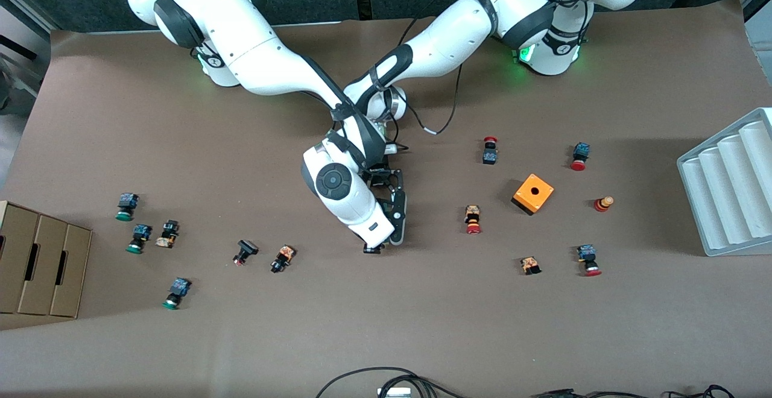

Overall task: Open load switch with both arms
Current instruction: 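Push the white handle down toward the base with the right gripper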

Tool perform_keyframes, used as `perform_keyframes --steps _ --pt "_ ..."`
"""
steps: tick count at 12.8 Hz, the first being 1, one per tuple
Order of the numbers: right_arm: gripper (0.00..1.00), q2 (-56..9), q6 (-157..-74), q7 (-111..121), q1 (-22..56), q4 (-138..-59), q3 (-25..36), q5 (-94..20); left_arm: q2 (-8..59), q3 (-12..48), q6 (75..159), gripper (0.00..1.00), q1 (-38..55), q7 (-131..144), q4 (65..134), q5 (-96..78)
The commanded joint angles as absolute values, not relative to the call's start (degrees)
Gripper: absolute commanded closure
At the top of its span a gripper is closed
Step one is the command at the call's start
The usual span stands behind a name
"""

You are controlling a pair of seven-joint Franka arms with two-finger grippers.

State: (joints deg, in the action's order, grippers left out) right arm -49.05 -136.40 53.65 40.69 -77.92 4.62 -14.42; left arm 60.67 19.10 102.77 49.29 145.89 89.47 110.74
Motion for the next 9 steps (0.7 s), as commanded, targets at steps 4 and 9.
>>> perform_keyframes --steps 4,9 --pt "0.58 -49.57 -141.31 54.75 41.40 -77.77 5.45 -15.82 61.70 18.54 101.69 0.22 50.27 147.04 89.30 110.92" --pt "0.59 -49.57 -141.77 55.02 41.40 -78.22 5.45 -15.82 61.70 18.54 101.69 0.22 50.27 147.13 89.30 110.92"
